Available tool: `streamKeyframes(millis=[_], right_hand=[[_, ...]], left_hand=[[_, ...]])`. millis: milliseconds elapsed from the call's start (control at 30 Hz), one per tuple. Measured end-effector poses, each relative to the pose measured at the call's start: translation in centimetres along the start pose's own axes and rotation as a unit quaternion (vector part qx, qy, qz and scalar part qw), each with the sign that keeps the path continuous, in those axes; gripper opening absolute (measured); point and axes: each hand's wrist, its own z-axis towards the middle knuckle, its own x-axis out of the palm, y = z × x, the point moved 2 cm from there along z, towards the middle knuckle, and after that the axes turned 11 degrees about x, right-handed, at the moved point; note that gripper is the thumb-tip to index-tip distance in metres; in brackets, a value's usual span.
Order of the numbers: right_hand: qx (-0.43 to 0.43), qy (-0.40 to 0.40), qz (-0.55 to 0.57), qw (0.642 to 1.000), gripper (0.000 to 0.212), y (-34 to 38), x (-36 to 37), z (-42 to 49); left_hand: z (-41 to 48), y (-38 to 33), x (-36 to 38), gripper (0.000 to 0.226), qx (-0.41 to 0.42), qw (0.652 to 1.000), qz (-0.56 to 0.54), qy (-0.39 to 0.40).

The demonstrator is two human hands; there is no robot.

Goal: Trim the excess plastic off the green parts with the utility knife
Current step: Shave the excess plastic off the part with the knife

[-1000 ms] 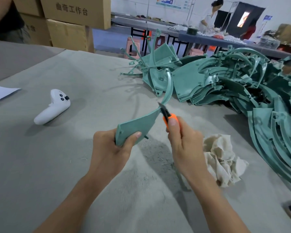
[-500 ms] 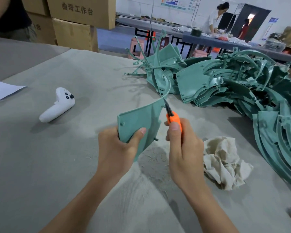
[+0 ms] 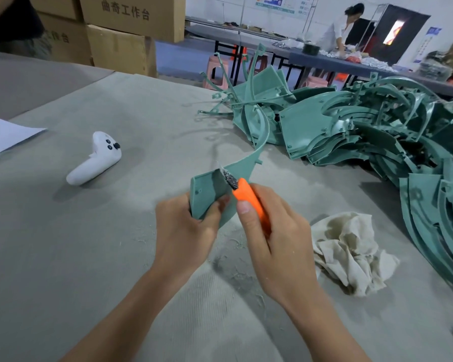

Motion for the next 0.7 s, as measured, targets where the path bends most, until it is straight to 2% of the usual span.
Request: streamKeyframes(millis=[167, 333, 600, 700], right_hand=[[-0.007, -0.023, -0.017, 1.000, 0.046, -0.7, -0.4, 0.5], [-0.037, -0.079, -0.066, 0.994, 0.042, -1.0, -0.5, 0.6], [-0.048, -0.115, -0.115, 0.986, 0.039, -1.0, 0.0, 0.6], [-0.008, -0.137, -0.110, 0.984, 0.042, -1.8, -0.4, 1.1]], left_hand=[[0.0, 0.0, 0.2, 0.032, 0.014, 0.999, 0.002, 0.030], [0.0, -0.1, 0.6, 0.018, -0.066, 0.993, -0.072, 0.070], [-0.1, -0.3, 0.7, 0.013, -0.093, 0.990, -0.084, 0.067], [-0.1, -0.3, 0.6, 0.014, -0.110, 0.987, -0.094, 0.062]])
